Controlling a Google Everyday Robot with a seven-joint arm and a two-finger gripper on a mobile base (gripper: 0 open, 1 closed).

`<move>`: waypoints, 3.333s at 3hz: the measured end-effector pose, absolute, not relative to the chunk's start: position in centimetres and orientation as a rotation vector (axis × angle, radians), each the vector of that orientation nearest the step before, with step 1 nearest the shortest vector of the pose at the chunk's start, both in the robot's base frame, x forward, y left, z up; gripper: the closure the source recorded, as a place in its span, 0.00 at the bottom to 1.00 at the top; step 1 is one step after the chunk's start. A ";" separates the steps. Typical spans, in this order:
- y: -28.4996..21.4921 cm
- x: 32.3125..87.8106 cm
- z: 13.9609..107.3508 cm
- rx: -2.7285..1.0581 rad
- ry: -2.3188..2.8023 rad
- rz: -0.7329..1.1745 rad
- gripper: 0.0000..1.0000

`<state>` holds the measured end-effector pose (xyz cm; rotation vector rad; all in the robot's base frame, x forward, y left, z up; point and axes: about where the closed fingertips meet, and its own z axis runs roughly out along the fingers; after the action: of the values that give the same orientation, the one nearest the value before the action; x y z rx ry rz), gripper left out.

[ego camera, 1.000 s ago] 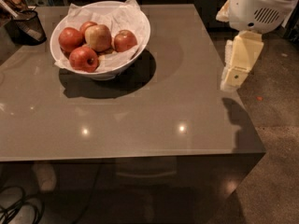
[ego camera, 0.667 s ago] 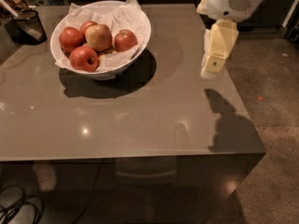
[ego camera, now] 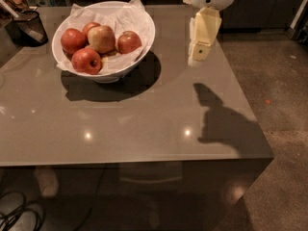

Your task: Pick apple from white bowl

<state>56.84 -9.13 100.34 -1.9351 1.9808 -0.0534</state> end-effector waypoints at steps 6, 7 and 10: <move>0.1 65.7 101.8 -1.955 1.741 0.083 0.00; 1.3 67.1 101.5 -1.966 1.722 0.106 0.16; 3.3 69.8 99.6 -1.948 1.755 0.175 0.28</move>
Offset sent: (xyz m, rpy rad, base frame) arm 0.0645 0.0570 0.0213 0.1443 0.0428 0.0919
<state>69.78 3.26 99.55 -1.9482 1.7550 0.1748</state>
